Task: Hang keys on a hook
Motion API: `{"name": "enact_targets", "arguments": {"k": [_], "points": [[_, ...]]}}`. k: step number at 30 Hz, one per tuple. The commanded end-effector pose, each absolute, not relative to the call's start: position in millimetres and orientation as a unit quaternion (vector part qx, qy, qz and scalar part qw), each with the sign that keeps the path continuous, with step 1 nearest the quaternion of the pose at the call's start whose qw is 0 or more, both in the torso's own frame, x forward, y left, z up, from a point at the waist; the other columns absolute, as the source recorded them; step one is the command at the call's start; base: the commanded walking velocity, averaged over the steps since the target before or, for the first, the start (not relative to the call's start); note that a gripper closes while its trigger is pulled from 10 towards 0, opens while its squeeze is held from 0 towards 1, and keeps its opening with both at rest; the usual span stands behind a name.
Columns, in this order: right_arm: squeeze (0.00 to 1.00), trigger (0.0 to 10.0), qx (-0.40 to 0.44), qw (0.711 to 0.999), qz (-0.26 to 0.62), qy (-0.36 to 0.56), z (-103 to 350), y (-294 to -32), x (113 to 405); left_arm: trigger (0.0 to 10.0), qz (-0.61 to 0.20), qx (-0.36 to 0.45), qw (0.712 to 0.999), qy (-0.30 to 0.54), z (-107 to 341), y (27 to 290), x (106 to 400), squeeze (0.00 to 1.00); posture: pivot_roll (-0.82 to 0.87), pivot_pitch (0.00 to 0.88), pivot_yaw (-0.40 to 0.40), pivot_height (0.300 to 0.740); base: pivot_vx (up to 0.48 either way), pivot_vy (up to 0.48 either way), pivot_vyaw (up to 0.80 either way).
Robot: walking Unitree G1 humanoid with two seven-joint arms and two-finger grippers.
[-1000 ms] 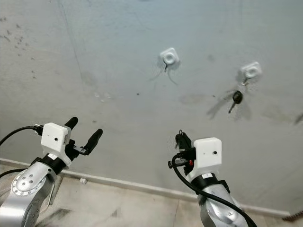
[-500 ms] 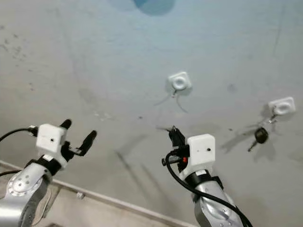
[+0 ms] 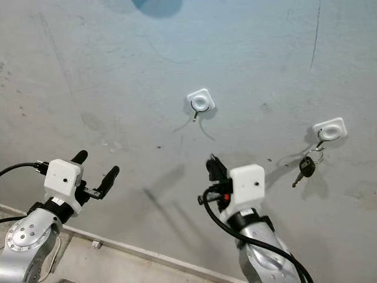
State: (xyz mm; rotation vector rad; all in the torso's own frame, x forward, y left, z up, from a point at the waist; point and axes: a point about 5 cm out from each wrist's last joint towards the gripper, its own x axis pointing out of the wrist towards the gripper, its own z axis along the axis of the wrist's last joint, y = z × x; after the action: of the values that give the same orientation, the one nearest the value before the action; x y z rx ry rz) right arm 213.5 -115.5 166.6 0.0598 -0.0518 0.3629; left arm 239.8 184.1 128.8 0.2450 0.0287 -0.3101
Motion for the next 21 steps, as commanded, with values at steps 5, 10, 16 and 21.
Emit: {"name": "enact_targets", "arguments": {"k": [5,10,16,21], "points": [[0.0,10.0,0.053,0.972,0.222,-0.045,178.6,-103.4,221.4,10.0,-0.226,0.169,0.959,-0.041,146.0,169.1,238.1,0.0,0.16,0.0,-0.027,0.74,0.0,0.0,0.0],[0.0,10.0,0.059,0.968,0.239,-0.053,183.0,-97.1,225.9,10.0,-0.285,0.143,0.946,-0.051,154.4,155.0,240.3,0.0,0.17,0.0,-0.023,0.74,0.0,0.0,0.0],[0.0,10.0,0.072,0.957,0.276,-0.057,187.1,-89.4,224.9,10.0,-0.334,0.125,0.933,-0.056,157.4,145.2,242.5,0.0,0.17,0.0,-0.018,0.74,0.0,0.0,0.0],[0.0,10.0,0.098,0.941,0.32,-0.055,192.4,-86.3,222.3,10.0,-0.342,0.122,0.93,-0.058,158.3,142.4,245.6,0.0,0.17,0.0,-0.014,0.74,0.0,0.0,0.0]]}}
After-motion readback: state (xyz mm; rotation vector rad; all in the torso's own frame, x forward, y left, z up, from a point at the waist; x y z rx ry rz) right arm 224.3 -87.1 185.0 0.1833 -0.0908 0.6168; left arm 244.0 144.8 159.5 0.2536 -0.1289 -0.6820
